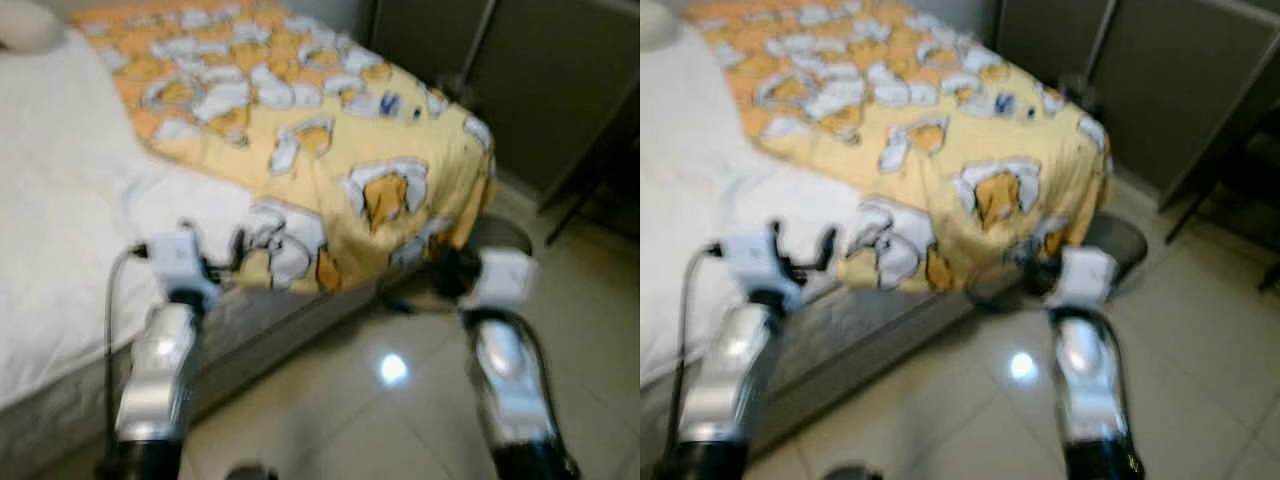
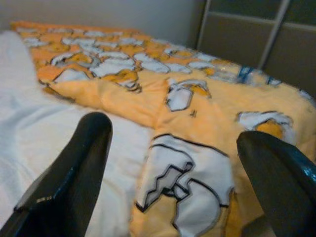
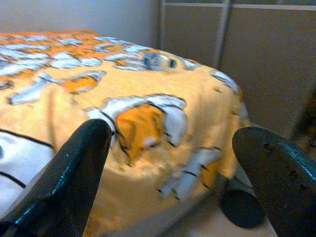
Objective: Clean up the room
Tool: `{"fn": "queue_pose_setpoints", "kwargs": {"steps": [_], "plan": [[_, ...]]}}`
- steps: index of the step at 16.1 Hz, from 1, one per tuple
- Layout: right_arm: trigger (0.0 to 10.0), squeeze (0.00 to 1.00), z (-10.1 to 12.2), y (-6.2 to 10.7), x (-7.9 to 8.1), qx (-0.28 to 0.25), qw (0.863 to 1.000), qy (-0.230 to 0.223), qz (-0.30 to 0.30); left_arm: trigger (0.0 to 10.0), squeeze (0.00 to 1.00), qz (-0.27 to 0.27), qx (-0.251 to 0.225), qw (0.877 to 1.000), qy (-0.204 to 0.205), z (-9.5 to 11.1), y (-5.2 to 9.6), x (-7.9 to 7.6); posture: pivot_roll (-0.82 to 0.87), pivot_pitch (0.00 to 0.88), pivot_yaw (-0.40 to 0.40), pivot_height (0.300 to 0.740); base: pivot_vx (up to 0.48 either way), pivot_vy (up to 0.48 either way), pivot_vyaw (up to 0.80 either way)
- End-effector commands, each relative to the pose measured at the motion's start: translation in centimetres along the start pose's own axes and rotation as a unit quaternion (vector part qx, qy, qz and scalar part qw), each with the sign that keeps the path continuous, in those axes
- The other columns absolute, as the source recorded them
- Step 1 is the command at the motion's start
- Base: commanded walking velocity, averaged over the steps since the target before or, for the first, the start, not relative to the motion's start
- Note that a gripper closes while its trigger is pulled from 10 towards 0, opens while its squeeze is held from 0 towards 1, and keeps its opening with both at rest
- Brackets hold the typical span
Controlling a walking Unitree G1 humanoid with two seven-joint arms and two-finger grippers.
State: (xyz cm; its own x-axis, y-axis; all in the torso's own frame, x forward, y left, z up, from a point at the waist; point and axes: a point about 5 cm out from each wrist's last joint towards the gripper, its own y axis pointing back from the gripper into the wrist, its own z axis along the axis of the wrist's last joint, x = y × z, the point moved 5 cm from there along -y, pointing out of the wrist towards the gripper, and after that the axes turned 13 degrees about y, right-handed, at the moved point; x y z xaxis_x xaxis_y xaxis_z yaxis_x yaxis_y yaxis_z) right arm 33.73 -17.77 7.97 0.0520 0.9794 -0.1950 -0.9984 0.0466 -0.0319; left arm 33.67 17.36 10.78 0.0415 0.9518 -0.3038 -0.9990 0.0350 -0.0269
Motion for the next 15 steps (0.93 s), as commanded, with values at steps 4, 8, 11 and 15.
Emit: {"fn": "queue_pose_setpoints", "kwargs": {"steps": [4, 8, 11, 15], "plan": [[10.0, 0.0, -0.9, 0.4, -1.2, 0.017, 1.0, 0.004, -0.015, 10.0, 0.0, -0.04, 0.024, 0.999, 0.011, -1.2, -0.2, -2.2, 0.02, 0.058, -0.037, 0.732, 0.48, 0.0, 0.0], [10.0, 0.0, -1.1, 0.7, -1.1, 0.021, 1.0, 0.003, -0.014, 10.0, 0.0, -0.056, 0.061, 0.996, 0.025, -2.3, -1.0, -2.8, 0.02, 0.077, -0.037, 0.732, 0.402, 0.0, 0.0], [10.0, 0.0, -1.2, 1.1, -1.2, 0.023, 1.0, 0.006, -0.011, 10.0, 0.0, -0.023, 0.049, 0.998, 0.036, -1.3, -2.0, -1.0, 0.0, 0.083, -0.022, 0.732, 0.314, 0.0, 0.0], [10.0, 0.0, -1.4, 1.3, -1.3, 0.026, 1.0, 0.006, -0.014, 10.0, 0.0, 0.044, 0.06, 0.997, 0.026, -2.0, -2.3, 1.3, -0.01, 0.086, -0.022, 0.732, 0.0, 0.0, 0.0]]}}
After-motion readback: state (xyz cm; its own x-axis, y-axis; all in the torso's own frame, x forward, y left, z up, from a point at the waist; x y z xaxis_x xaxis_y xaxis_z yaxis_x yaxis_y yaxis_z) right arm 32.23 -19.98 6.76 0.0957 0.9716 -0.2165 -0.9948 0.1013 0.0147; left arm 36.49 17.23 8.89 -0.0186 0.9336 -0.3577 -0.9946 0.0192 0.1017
